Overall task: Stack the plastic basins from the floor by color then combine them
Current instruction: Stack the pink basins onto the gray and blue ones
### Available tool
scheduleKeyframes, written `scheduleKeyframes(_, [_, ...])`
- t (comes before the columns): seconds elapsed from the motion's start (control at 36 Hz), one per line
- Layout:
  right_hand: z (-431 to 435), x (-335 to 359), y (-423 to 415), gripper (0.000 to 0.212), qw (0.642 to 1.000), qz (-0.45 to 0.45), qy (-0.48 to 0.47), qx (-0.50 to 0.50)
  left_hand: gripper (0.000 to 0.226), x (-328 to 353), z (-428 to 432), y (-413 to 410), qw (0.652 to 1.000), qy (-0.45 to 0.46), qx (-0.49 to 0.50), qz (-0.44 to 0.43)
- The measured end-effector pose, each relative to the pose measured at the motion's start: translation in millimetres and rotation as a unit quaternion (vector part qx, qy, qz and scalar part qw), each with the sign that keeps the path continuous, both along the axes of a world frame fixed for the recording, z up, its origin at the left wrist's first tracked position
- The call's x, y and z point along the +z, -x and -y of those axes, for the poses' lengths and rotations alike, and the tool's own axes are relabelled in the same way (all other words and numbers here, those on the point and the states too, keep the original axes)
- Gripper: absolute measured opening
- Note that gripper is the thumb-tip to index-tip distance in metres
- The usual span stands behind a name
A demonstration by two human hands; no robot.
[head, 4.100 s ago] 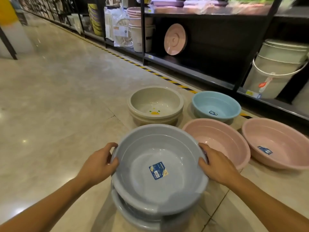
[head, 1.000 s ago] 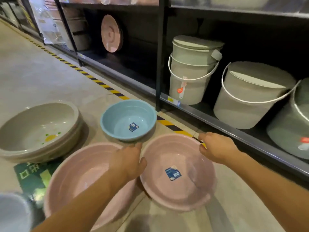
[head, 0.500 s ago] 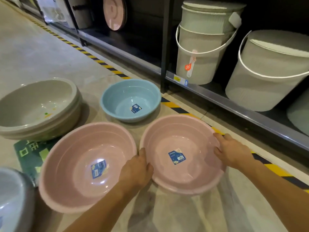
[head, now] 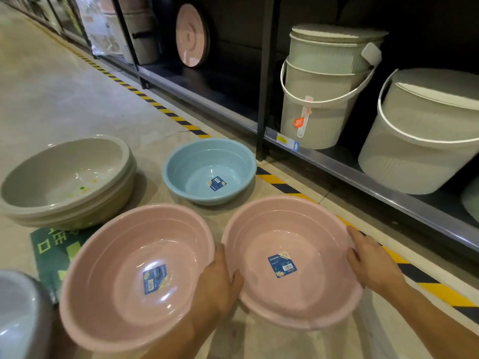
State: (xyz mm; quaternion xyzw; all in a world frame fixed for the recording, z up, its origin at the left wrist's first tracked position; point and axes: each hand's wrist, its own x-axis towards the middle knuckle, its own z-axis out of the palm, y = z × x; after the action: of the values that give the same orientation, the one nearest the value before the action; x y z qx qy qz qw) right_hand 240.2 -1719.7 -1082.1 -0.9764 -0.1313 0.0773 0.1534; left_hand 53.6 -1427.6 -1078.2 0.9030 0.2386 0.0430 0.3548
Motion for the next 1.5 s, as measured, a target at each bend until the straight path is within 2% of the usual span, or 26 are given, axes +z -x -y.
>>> scheduleKeyframes(0.17, [-13.2, 47.9, 19.6, 0.045, 0.997, 0.034, -0.061, 0.015, 0.061, 29.0, -18.7, 9.3, 0.999, 0.025, 0.0, 0.046])
scheduleKeyframes(0.25, [-27.0, 69.7, 20.3, 0.046, 0.997, 0.028, -0.062, 0.02, 0.055, 51.3, -37.9, 9.6, 0.998, 0.002, 0.001, 0.055])
scheduleKeyframes(0.5, [-102.0, 144.1, 40.8, 0.056, 0.995, 0.019, -0.094, 0.008, 0.06, 137.1, -109.5, 34.7, 0.997, -0.047, 0.006, 0.054])
scheduleKeyframes(0.67, [-166.2, 188.0, 68.3, 0.052, 0.992, 0.036, -0.111, 0.046, 0.062, 182.6, -163.7, 80.9, 0.994, -0.09, 0.027, 0.051])
scheduleKeyframes(0.97, [-291.4, 227.3, 125.9, 0.032, 0.978, 0.073, -0.118, 0.153, 0.051, 232.1, -245.5, 197.1, 0.986, -0.11, 0.116, 0.041])
scheduleKeyframes(1.19, [-365.1, 230.8, 185.5, 0.031, 0.961, 0.062, -0.122, 0.24, 0.05, 232.8, -295.3, 289.0, 0.976, -0.123, 0.177, 0.035])
scheduleKeyframes(1.31, [-395.3, 215.5, 214.4, 0.033, 0.953, 0.068, -0.092, 0.28, 0.057, 218.4, -312.4, 330.1, 0.972, -0.114, 0.203, 0.032])
scheduleKeyframes(1.42, [-421.0, 196.0, 240.5, 0.036, 0.945, 0.065, -0.077, 0.31, 0.048, 195.3, -320.9, 366.6, 0.966, -0.114, 0.23, 0.013])
scheduleKeyframes(1.5, [-434.8, 179.5, 258.3, 0.031, 0.939, 0.068, -0.074, 0.328, 0.05, 179.6, -324.6, 391.2, 0.964, -0.113, 0.24, -0.002])
